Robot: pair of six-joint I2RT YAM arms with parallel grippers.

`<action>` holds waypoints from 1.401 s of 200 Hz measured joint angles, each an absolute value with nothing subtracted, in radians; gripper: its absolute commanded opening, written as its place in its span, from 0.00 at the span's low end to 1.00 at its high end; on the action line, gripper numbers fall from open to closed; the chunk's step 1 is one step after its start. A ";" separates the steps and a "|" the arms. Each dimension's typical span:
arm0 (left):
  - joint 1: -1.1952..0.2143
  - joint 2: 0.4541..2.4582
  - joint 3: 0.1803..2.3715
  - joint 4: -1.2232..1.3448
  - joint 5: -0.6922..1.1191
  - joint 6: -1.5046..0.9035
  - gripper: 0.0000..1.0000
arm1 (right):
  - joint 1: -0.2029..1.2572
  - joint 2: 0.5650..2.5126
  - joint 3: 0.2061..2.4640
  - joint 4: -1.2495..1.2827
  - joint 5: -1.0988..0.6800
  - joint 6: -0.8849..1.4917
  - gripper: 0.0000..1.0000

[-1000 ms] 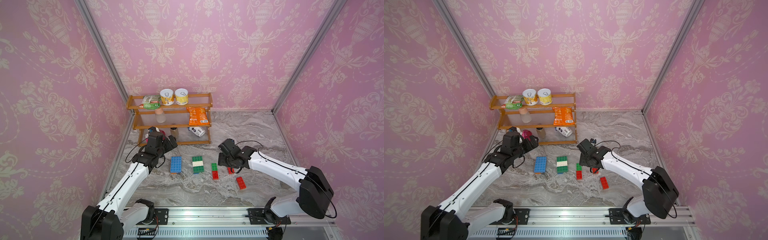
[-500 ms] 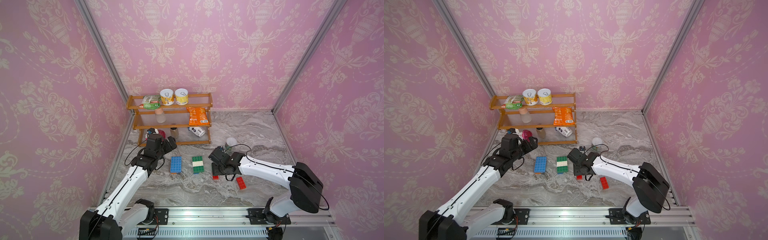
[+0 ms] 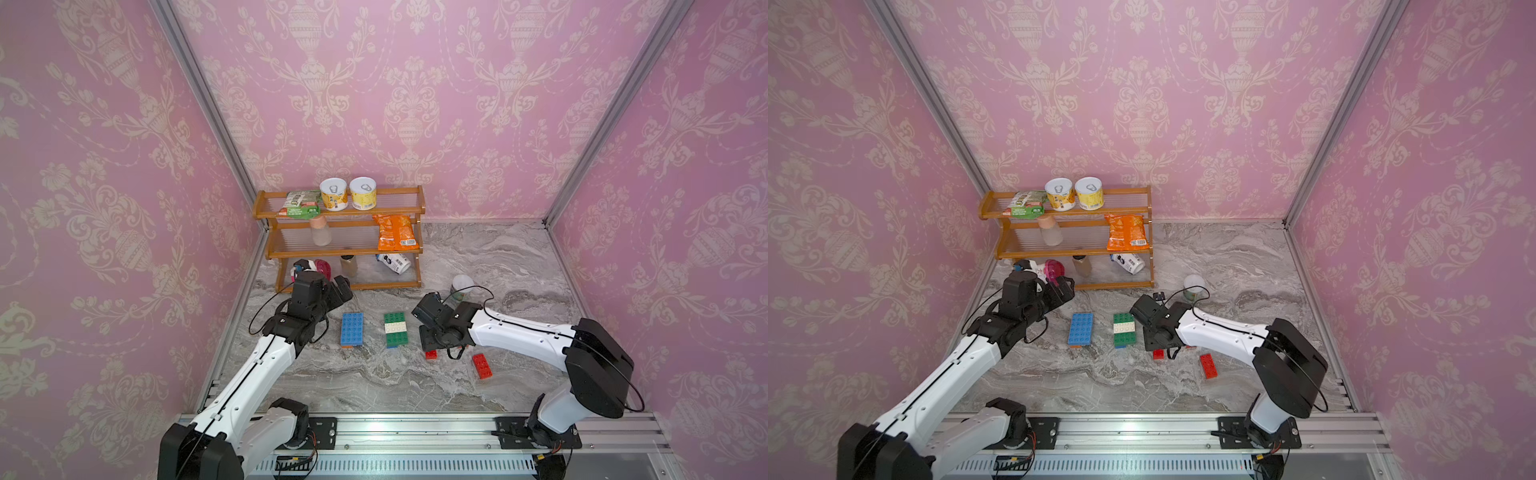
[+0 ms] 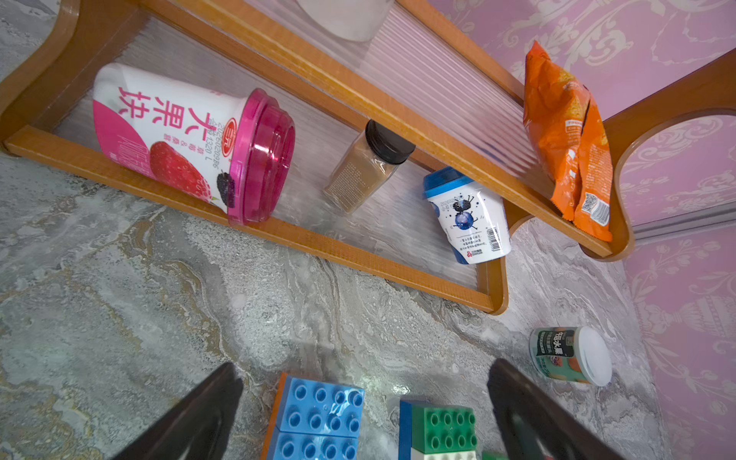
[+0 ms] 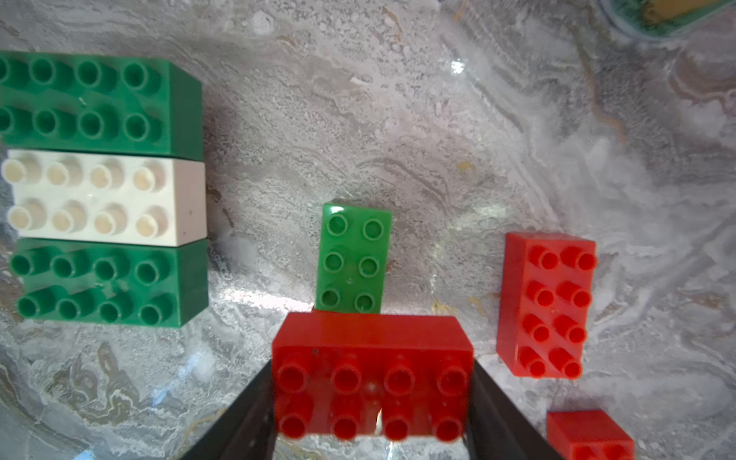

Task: Assemble a rectangle with lego
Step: Assemble the lego brick with the lego brick.

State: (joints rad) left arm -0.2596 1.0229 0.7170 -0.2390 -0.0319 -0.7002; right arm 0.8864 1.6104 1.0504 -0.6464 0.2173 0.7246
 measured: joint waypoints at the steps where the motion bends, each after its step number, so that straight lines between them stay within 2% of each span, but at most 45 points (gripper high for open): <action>1: -0.260 1.023 0.717 -0.239 -0.032 -0.700 0.99 | 0.886 1.612 1.051 -0.647 0.217 0.725 0.51; 280: -0.260 1.050 0.717 -0.239 -0.031 -0.700 0.99 | 0.877 1.687 1.094 -0.686 0.209 0.733 0.51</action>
